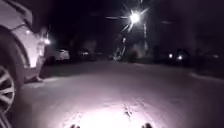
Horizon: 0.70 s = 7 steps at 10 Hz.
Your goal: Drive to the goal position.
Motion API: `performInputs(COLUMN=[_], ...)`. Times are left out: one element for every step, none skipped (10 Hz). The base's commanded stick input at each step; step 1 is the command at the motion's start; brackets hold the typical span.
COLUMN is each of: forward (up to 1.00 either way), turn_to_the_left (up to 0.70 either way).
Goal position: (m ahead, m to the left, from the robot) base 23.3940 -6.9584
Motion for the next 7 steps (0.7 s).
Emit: performInputs(forward=[0.85, 0.85, 0.85, 0.85, 0.85, 0.85, 0.85], turn_to_the_left=[0.0, 0.0, 0.0, 0.0, 0.0, 0.0, 0.0])
